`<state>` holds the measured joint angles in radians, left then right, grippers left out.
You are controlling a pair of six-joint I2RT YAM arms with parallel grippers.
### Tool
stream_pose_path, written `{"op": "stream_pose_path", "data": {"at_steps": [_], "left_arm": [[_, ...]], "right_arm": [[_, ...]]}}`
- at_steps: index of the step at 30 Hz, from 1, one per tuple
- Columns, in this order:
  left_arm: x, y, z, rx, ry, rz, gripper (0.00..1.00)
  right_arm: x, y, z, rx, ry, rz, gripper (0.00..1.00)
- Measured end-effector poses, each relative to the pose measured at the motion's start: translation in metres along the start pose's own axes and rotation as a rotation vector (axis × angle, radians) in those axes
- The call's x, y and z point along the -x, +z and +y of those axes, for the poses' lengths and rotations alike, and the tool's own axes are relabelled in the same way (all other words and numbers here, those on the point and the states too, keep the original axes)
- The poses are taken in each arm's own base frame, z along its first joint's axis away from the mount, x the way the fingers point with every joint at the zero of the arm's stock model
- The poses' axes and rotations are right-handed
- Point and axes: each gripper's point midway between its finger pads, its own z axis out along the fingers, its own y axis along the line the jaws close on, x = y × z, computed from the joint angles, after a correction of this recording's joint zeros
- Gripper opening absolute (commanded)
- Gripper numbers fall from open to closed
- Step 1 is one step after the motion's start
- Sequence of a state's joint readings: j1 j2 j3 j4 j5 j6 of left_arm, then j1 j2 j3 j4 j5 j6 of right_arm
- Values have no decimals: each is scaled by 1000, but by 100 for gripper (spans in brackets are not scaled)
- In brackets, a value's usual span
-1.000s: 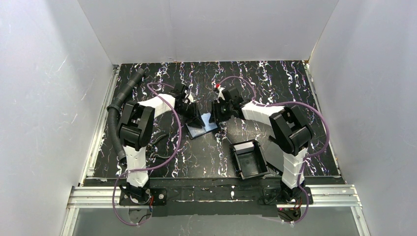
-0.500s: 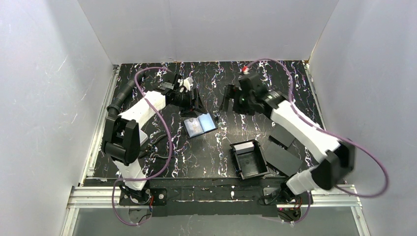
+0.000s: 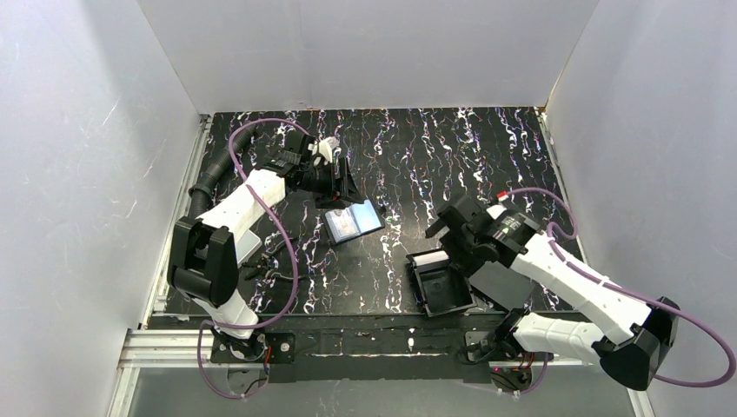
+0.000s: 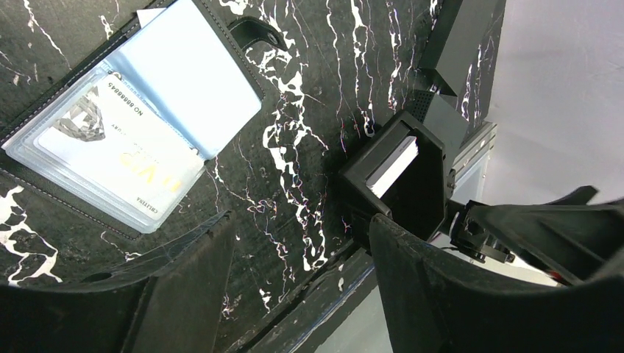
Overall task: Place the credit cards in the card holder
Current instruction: Open the card holder at the center of the board, then pick up the credit card from the storage box.
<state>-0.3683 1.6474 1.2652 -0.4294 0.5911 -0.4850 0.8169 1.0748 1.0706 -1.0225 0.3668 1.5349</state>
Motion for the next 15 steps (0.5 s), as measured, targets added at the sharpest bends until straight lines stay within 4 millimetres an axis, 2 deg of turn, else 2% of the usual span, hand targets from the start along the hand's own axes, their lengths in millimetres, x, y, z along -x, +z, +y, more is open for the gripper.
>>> {"op": "stream_pose_path", "data": {"at_steps": [2,5,15], "left_arm": [[0,0,0,-2,5,-3,66],[-1,-2,-1,-5,9,-9,66],[0,0,-2,-20,13,-14,66]], "right_arm": [[-6,12,-19,-55,24,-5,94],[-5,21,-32,-78,67,-35,95],[0,53,-34,-66,152,-120,92]]}}
